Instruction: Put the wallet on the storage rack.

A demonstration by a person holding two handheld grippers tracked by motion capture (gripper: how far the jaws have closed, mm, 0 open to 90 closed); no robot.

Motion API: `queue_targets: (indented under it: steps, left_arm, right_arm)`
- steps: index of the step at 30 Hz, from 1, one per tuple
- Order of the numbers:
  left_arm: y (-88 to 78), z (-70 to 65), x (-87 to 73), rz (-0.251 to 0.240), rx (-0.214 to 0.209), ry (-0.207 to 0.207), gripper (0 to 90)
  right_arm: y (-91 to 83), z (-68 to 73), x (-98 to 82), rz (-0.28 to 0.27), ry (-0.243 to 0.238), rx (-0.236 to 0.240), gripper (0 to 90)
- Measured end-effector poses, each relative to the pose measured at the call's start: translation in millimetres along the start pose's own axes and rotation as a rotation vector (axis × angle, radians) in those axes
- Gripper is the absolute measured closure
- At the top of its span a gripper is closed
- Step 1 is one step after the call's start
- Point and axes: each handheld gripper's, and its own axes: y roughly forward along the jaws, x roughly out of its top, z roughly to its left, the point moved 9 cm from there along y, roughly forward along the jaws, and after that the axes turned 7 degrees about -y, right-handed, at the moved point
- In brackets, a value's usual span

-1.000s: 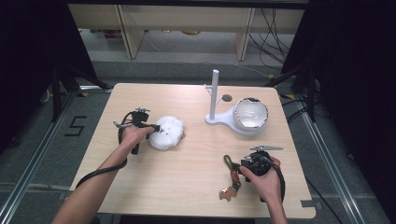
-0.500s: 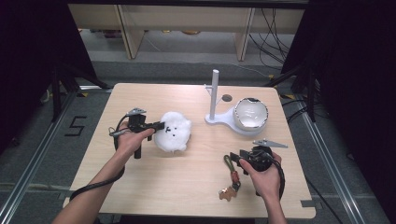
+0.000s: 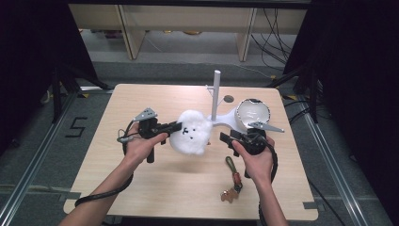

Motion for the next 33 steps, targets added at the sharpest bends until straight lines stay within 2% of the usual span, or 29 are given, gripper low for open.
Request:
queue_targets:
  steps: [1, 4, 6, 7, 8, 9, 10, 11, 12, 13, 14, 16, 18, 19, 20, 21, 22, 23, 25, 26, 27, 29, 32, 33]
  left_arm:
    - [1.6, -3.6, -1.2, 0.006, -0.007, 0.008, 83.4]
    - [5.8, -12.2, -5.3, 0.028, -0.022, 0.034, 83.4]
    - [8.3, -17.2, -6.8, 0.033, -0.037, 0.040, 83.4]
    - [8.8, -19.3, -7.3, 0.040, -0.040, 0.046, 83.4]
    - [9.8, -21.9, -7.2, 0.038, -0.048, 0.050, 83.4]
    - [10.2, -24.4, -7.2, 0.040, -0.054, 0.055, 83.5]
    - [10.2, -26.3, -7.4, 0.046, -0.054, 0.062, 83.4]
    - [10.7, -28.4, -7.2, 0.048, -0.061, 0.071, 83.4]
    - [11.0, -30.4, -7.3, 0.052, -0.063, 0.076, 83.4]
    - [11.3, -32.4, -7.3, 0.056, -0.067, 0.082, 83.4]
    - [11.7, -34.3, -7.1, 0.056, -0.074, 0.088, 83.4]
    - [12.3, -37.1, -7.5, 0.069, -0.082, 0.104, 83.4]
    - [13.1, -39.2, -7.9, 0.074, -0.087, 0.111, 83.4]
    - [13.4, -40.6, -8.5, 0.078, -0.095, 0.115, 83.4]
    - [13.6, -41.6, -9.2, 0.083, -0.101, 0.123, 83.4]
    - [13.9, -43.3, -9.8, 0.084, -0.108, 0.125, 83.4]
    - [14.1, -44.7, -10.4, 0.089, -0.114, 0.131, 83.4]
    - [14.2, -45.7, -11.0, 0.091, -0.116, 0.139, 83.4]
    - [14.2, -47.8, -11.9, 0.096, -0.124, 0.148, 83.4]
    - [14.1, -48.2, -12.0, 0.095, -0.124, 0.150, 83.4]
    - [14.4, -48.8, -12.0, 0.094, -0.133, 0.153, 83.4]
    - [13.7, -48.6, -12.0, 0.098, -0.125, 0.158, 83.4]
    - [13.2, -49.2, -12.8, 0.108, -0.124, 0.167, 83.3]
    - [13.0, -49.2, -13.1, 0.111, -0.123, 0.171, 83.3]
  right_arm:
    - [0.9, 1.8, 3.8, -0.002, 0.013, 0.006, 44.0]
    - [3.8, 2.8, 14.5, -0.008, -0.012, 0.019, 43.1]
    - [5.2, 6.2, 19.4, 0.003, 0.007, 0.038, 42.6]
    - [7.4, 3.6, 21.3, 0.005, -0.017, 0.039, 42.0]
    - [8.2, 4.3, 22.8, 0.016, -0.010, 0.045, 41.8]
    - [10.2, 2.2, 24.0, 0.020, -0.034, 0.048, 41.6]
    - [11.0, 3.7, 24.7, 0.033, -0.023, 0.056, 41.0]
    - [11.8, 4.4, 24.9, 0.048, -0.021, 0.060, 40.6]
    - [14.4, 1.0, 25.5, 0.048, -0.060, 0.062, 40.6]
    - [15.9, 0.6, 25.0, 0.061, -0.062, 0.059, 40.2]
    - [16.0, 3.6, 24.6, 0.073, -0.050, 0.078, 39.3]
    - [18.0, 4.0, 24.2, 0.084, -0.074, 0.092, 38.7]
    - [20.2, 6.8, 22.5, 0.096, -0.061, 0.113, 38.1]
    - [21.2, 6.7, 21.9, 0.105, -0.083, 0.122, 38.0]
    - [21.1, 9.2, 20.7, 0.116, -0.072, 0.127, 37.8]
    - [22.2, 9.4, 19.9, 0.123, -0.080, 0.139, 37.5]
    - [23.2, 8.8, 19.2, 0.128, -0.106, 0.144, 37.4]
    - [23.1, 13.2, 17.2, 0.145, -0.080, 0.169, 37.5]
    - [24.5, 13.0, 15.2, 0.159, -0.105, 0.181, 39.7]
    - [23.8, 14.8, 13.9, 0.170, -0.100, 0.186, 42.2]
    - [25.2, 13.9, 13.6, 0.167, -0.131, 0.201, 46.0]
    - [22.3, 18.4, 10.6, 0.191, -0.103, 0.211, 54.0]
    - [22.0, 16.2, 6.4, 0.220, -0.181, 0.197, 64.0]
    - [22.2, 17.4, 5.9, 0.219, -0.190, 0.208, 66.7]
